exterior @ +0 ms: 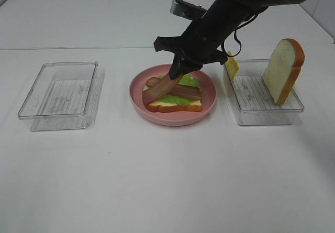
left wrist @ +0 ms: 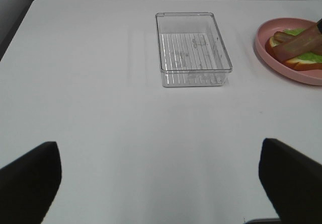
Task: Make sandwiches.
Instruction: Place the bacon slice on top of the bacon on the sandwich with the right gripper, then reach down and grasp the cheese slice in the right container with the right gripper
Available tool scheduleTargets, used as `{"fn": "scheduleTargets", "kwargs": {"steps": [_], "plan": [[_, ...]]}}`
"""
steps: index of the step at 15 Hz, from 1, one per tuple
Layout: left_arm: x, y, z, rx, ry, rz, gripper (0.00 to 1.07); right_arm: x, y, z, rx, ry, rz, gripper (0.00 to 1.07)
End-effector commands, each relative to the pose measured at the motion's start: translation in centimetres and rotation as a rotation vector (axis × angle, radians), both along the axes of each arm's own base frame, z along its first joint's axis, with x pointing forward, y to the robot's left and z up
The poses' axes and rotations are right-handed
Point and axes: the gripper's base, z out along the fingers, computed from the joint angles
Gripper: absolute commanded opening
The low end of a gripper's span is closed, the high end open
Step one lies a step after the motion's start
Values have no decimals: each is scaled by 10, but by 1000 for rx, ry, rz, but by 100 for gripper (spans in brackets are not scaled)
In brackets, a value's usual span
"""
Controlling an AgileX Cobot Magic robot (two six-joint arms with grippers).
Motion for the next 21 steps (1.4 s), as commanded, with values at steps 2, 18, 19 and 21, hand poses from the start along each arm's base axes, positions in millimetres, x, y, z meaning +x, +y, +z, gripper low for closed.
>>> {"fn": "scheduleTargets", "kwargs": {"steps": [2,18,19,21], "plan": [[-3,-1,0,-13,-32,0,100,3,-2,2,-34,-38,-6,0],[-3,-1,0,-13,-32,0,100,-10,-29,94,-62,-124,-68,96],[-3,-1,0,-13,-32,0,100,-1,-47,101,-118,-105,-108,96],[-3,-1,0,-14,-32,0,100,12,-69,102,-137,-74,-151,96]]}}
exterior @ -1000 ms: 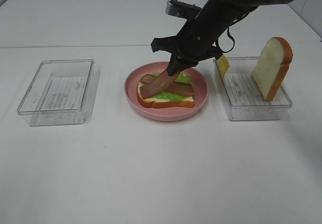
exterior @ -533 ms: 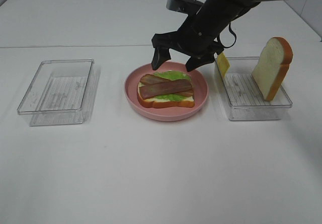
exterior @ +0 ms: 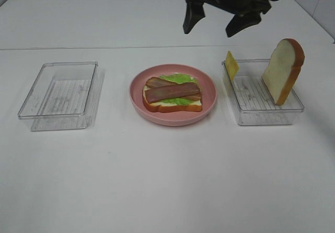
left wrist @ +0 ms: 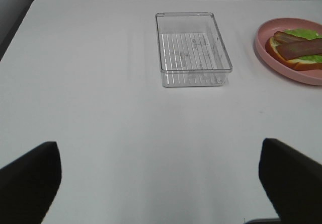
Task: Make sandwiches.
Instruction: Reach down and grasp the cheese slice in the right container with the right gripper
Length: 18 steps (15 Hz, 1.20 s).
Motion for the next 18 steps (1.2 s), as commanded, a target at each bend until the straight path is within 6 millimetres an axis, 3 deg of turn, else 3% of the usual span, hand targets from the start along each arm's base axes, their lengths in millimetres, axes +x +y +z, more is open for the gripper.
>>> {"fn": "scheduleTargets", "kwargs": {"steps": [1,2,7,11,13,16,18], "plan": [[-3,-1,0,-14,-32,0,100,11,-20,-2,-16,43,-52,96],[-3,-1,0,-14,-32,0,100,22,-38,-17,-19,85,-102,96],[-3,-1,0,-14,-32,-1,100,36,-40,-49,-26,100,-123,96],[-3,-1,0,-15,-31,-1,100,44,-51,-60,-16,93,-163,95],[-2,-1,0,-16,-30,-1,100,49,-50,-81,-23,116,-170,94],[-2,-1,0,-16,-30,-1,100,58,-54,-96,-23,129,-192,93],[-2,-1,0,-16,-30,-1,100,62,-57,-99,-15,143,-202,91]]}}
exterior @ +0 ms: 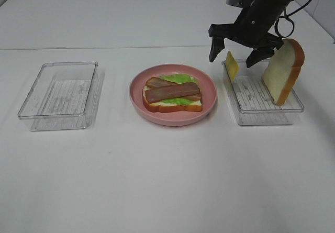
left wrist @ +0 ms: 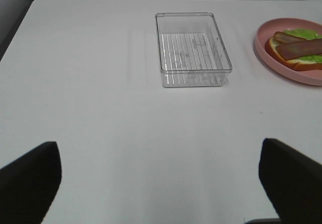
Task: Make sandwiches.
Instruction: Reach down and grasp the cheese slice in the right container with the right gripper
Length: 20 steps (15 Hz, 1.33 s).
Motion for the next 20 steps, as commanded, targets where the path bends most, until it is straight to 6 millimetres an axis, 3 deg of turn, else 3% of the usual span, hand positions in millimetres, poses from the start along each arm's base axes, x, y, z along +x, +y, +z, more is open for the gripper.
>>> {"fn": "scheduleTargets", "kwargs": {"steps": [1,6,9,11,13,14,19,20], "plan": [[-2,-1,0,-15,-30,-1,100,5,-5,-4,15,17,-26,89],[-2,-1,0,-15,-30,-1,100,2,-2,-13,42,78,-27,76],[-2,-1,0,-15,-30,-1,100,0,-2,-14,43,100,-26,57],[-2,-1,0,-15,-30,-1,100,-2,-1,-14,44,115,-22,37],[-2,-1,0,-15,-30,-1,100,-2,1,-13,69,125,-27,9],[-2,-1,0,-15,-30,-1,100,-3,2,-13,76,130,-29,4],[-2,-1,0,-15,-30,-1,100,-5,2,-6,79,133,-22,0],[-2,-1,0,-15,-30,-1,100,-8,2,17,87,91,-21,0]]}}
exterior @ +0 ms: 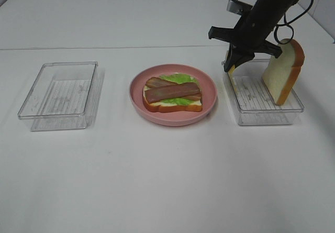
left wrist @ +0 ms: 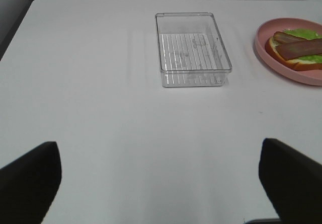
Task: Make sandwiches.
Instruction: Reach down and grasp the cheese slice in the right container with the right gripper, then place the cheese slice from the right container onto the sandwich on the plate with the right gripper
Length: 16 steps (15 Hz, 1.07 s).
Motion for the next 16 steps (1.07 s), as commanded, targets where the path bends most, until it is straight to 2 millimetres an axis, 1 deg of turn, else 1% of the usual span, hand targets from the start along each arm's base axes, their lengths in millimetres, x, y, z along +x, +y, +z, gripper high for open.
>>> {"fn": "scheduleTargets", "kwargs": {"steps": [1,2,3,4,5,6,7,8,9,10,11,12,13,14,15,16], "plan": [[-2,-1,0,-14,-30,-1,100,-4,0,27,16,-42,3,0],[-2,-1,0,-14,-30,-1,100,-7,0,42,20,-64,6,0],[-2,-1,0,-14,-30,-1,100,-8,0,48,22,-73,7,0],[-2,-1,0,-14,-30,-1,100,-18,1,73,40,-80,23,0],[-2,-1,0,-14,-30,-1,100,-21,4,79,50,-85,37,0],[-2,-1,0,-14,-30,-1,100,-27,7,90,72,-106,56,0],[-2,-1,0,-14,-30,-1,100,-34,15,98,114,-135,75,0],[-2,-1,0,-14,-30,-1,100,-37,18,100,142,-150,77,0],[-2,-1,0,-14,-30,-1,100,-57,38,94,263,-203,110,0],[-2,-1,0,-14,-30,-1,100,-63,43,94,305,-220,121,0],[-2,-1,0,-15,-30,-2,100,-71,52,86,393,-221,140,0],[-2,-1,0,-15,-30,-2,100,-73,55,82,444,-214,140,0],[-2,-1,0,-15,-30,-2,100,-74,64,58,594,-162,105,0],[-2,-1,0,-15,-30,-2,100,-71,68,47,632,-142,101,0],[-2,-1,0,-15,-30,-2,100,-70,70,42,649,-135,95,0],[-2,-1,0,-15,-30,-2,100,-68,75,32,675,-120,82,0]]}}
